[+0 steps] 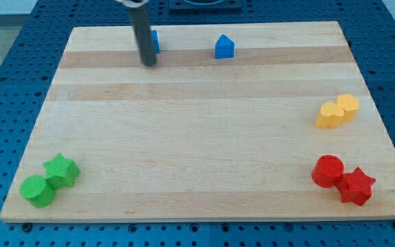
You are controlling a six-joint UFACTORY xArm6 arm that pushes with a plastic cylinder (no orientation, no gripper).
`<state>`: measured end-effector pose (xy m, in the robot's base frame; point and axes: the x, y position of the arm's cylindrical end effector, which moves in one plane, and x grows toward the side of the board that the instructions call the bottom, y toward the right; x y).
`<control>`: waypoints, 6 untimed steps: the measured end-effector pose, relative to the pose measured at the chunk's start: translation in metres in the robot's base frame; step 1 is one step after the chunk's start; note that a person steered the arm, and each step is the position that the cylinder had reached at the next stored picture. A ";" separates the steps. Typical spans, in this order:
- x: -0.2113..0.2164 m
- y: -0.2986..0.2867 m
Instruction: Push the blue cube to the right side of the board
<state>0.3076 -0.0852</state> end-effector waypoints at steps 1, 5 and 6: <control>-0.015 0.071; -0.065 0.018; -0.065 0.008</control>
<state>0.2424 -0.0774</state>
